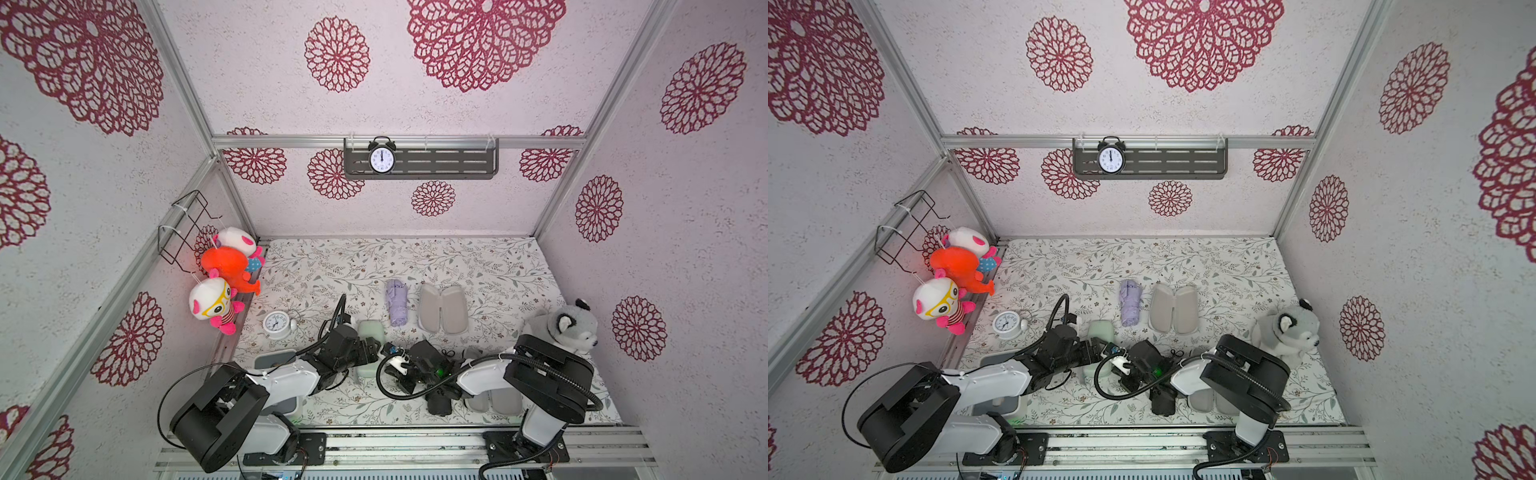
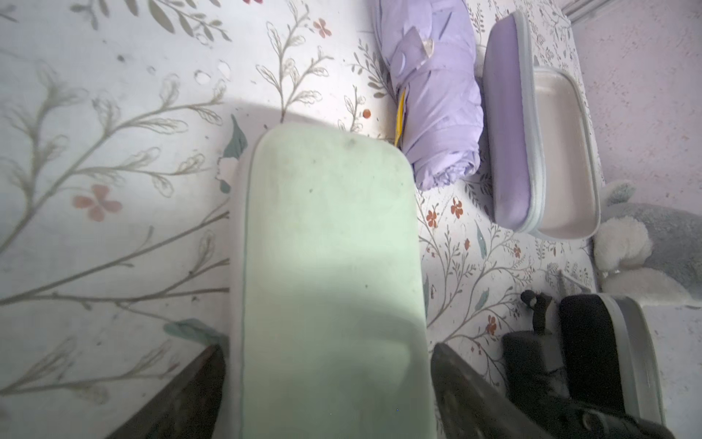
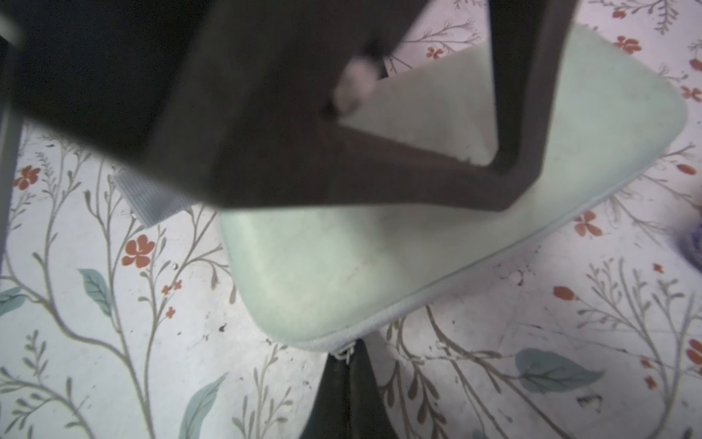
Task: Put umbrellas into zippered umbrella sleeves
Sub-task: Zip the zipper on the umbrella sleeve.
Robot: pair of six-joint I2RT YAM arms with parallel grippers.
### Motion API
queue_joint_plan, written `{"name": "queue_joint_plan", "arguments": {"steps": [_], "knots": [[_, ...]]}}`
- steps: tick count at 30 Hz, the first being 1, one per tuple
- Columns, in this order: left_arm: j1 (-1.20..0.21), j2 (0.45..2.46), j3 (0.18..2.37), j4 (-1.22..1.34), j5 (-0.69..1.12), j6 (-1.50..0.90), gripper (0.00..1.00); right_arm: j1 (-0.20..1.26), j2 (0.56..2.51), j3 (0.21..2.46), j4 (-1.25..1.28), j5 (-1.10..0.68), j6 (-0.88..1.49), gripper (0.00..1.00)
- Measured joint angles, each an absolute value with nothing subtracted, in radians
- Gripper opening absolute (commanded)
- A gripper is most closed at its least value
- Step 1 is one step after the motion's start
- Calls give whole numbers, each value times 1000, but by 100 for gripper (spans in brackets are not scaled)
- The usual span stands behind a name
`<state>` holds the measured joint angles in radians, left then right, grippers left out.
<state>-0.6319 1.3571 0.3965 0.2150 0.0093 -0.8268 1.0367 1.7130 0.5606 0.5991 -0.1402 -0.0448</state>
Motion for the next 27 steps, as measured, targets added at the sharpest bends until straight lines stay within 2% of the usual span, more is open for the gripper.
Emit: {"name": "queue_joint_plan", "arguments": {"steps": [7,27], "knots": [[-630,1282,406,161,12,-821,77,1036,1713,561,599,-139,-52,0],[-639,1295,336,189,31,-888,68,1065,1710,561,594,-104,-43,0]]}}
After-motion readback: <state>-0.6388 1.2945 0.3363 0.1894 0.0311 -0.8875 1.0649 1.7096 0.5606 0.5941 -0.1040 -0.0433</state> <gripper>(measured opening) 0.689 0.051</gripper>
